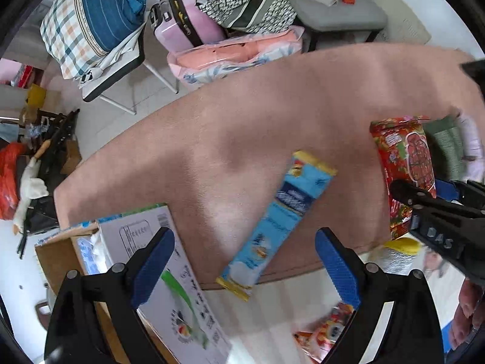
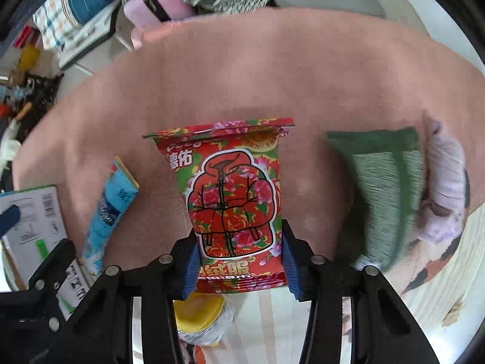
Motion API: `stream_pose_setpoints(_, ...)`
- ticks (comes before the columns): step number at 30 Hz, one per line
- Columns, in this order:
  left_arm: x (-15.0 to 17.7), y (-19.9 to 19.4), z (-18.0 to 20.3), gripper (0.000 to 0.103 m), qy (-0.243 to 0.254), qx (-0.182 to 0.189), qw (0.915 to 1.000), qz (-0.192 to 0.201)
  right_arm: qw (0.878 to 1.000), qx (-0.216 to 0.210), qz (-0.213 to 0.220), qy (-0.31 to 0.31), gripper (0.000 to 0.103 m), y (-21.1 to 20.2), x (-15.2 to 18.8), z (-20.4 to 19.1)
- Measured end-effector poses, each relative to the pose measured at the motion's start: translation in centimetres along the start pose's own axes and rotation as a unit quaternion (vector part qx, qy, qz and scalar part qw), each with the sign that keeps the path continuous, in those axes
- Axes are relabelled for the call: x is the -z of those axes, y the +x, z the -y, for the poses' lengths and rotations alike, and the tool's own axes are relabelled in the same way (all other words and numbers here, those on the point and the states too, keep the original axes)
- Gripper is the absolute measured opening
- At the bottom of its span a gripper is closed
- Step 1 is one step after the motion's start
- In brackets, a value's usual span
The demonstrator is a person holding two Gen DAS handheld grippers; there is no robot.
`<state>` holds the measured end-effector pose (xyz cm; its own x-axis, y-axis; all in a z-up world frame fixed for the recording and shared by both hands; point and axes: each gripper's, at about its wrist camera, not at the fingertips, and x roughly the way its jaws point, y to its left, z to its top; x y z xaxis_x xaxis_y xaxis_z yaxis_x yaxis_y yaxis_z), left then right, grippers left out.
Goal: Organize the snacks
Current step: 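Grasp the red snack bag with right tool while left grasps silver-yellow scrubber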
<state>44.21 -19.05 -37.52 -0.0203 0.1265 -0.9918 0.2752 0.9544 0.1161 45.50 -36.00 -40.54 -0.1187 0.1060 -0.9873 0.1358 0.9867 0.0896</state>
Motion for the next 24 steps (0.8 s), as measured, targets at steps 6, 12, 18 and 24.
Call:
stream_pose_setpoints(6, 2.7, -1.4, 4.0, 0.095, 0.023, 0.097, 0.9949, -0.015, 0.996, -0.036, 0.059, 0.052, 0.048, -6.2, 3.2, 5.9)
stream_pose_setpoints(12, 3.8, 3.3, 8.6, 0.095, 0.044, 0.137, 0.9865, -0.078, 0.993, -0.026, 0.074, 0.083, 0.048, -8.2, 9.3, 10.4)
stream_pose_setpoints(18, 3.3, 7.1, 8.7, 0.08, 0.005, 0.121, 0.9859, -0.115, 0.991, -0.033, 0.057, 0.114, 0.048, -6.1, 13.8, 11.8)
stream_pose_setpoints(24, 4.2, 8.2, 6.8, 0.045, -0.02, 0.098, 0.9881, -0.117, 0.991, -0.037, 0.051, 0.118, 0.048, -4.5, 15.9, 10.3)
